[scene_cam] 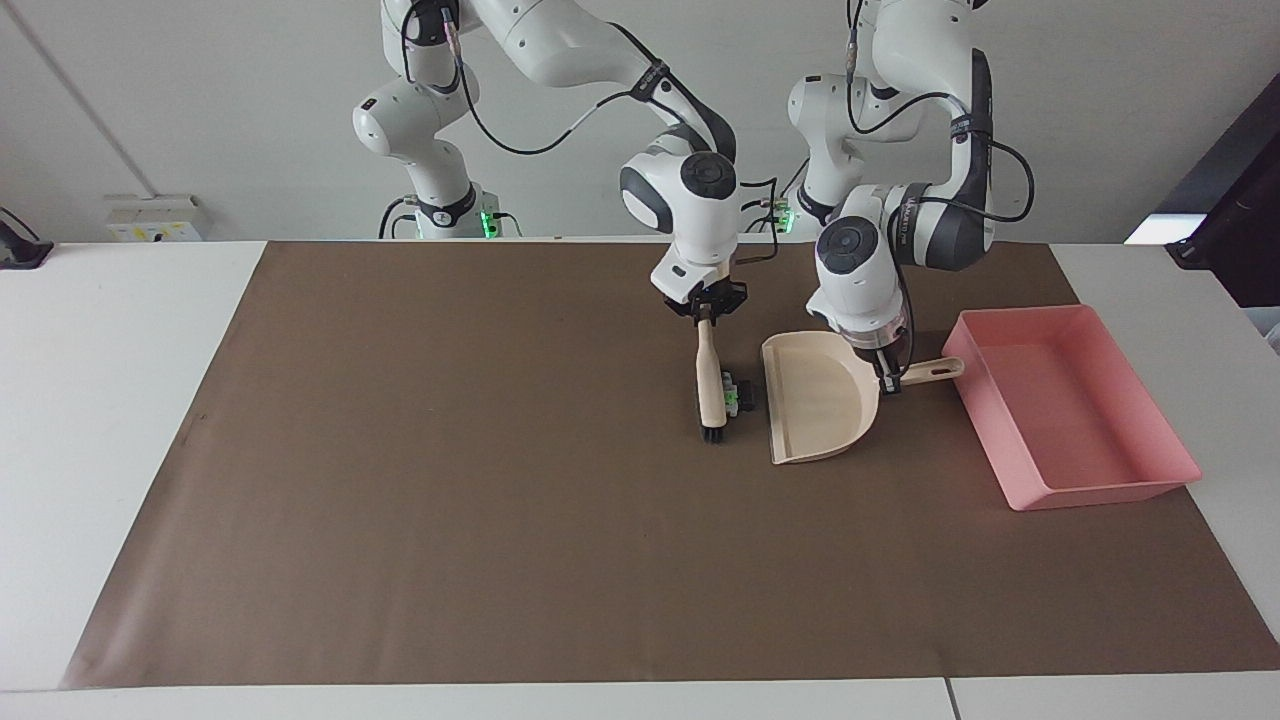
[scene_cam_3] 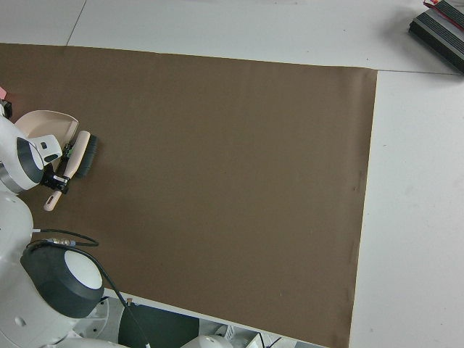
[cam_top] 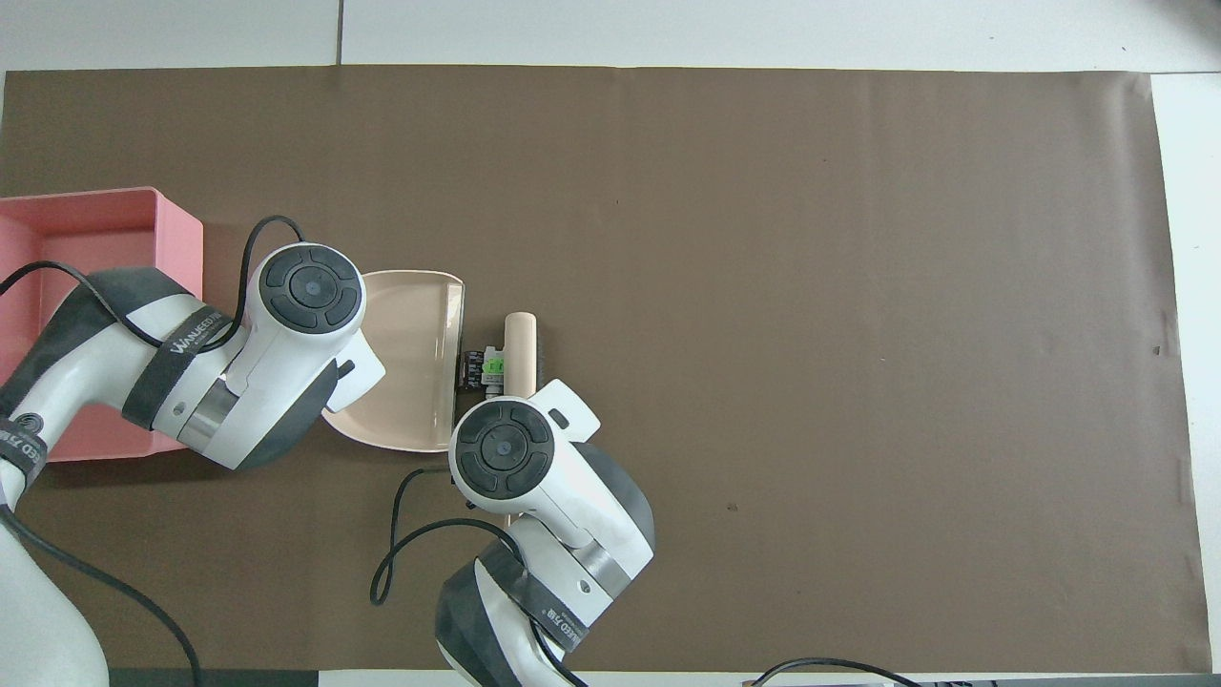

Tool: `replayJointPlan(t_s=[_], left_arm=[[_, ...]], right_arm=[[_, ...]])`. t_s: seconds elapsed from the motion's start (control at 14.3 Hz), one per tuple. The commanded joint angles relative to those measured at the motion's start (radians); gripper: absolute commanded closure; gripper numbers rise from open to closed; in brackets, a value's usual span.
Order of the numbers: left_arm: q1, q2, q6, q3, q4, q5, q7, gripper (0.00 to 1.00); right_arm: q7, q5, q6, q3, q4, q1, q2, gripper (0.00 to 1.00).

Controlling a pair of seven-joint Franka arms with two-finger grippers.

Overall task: Clean e-waste and dump in bin
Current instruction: 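Sweep the component into the dustpan with the brush in the right gripper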

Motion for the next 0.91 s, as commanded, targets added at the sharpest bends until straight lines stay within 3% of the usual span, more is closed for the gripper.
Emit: replayJointPlan(t_s=[0.0, 0.28, 0.7, 0.84], left_arm=[[-0.021, -0.011, 0.002, 0.008, -0.038, 0.02, -0.011, 1.0], [-0.012, -0.016, 0.027, 0.008, -0.053, 0.019, -0.019, 1.0], [0.046, -0.042, 0.206, 0.006, -0.133, -0.003, -0.025, 1.0], [0.062, -0.044, 0.234, 0.005, -0.134, -0.032, -0.02, 1.0]], right_arm=[[-0.026, 0.121, 0.116, 0.026, 0.006, 0.011, 0.039, 1.0], [-0.086, 0.241, 0.268, 0.061, 0.026, 0.015, 0.053, 1.0], [-0.054, 0.249, 0.145, 0.055, 0.129, -0.001, 0.059, 1.0], [-0.022, 0.232, 0.054, 0.049, 0.121, -0.021, -0.012, 1.0]])
